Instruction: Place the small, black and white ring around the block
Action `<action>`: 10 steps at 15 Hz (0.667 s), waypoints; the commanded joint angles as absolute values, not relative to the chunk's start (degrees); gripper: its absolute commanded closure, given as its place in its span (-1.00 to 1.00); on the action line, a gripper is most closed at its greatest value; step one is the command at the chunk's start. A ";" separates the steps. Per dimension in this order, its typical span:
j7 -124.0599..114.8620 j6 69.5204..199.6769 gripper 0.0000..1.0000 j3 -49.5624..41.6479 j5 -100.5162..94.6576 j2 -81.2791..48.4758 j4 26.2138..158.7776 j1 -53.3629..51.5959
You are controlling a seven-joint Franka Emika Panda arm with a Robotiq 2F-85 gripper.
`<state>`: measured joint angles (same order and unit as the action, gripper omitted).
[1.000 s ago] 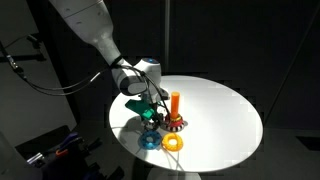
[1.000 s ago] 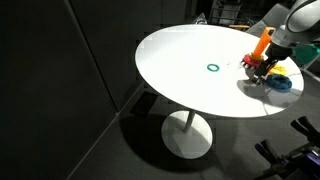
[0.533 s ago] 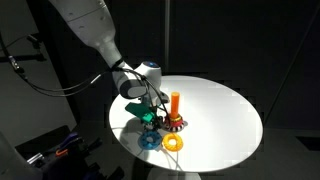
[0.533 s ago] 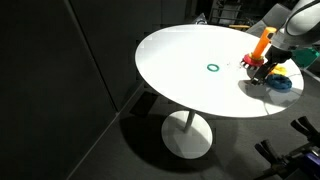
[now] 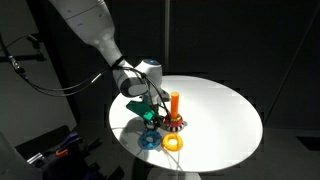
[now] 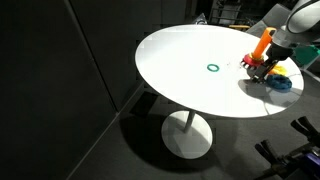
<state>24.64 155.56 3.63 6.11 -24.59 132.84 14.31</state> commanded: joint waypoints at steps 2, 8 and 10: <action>18.18 153.16 0.13 1.29 4.35 -21.29 132.46 11.14; 11.51 149.39 0.13 -1.36 2.25 -17.11 131.12 7.52; 9.89 147.38 0.13 -2.02 1.69 -15.86 130.32 6.91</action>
<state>13.28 151.18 -0.50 3.50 -18.33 131.48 8.15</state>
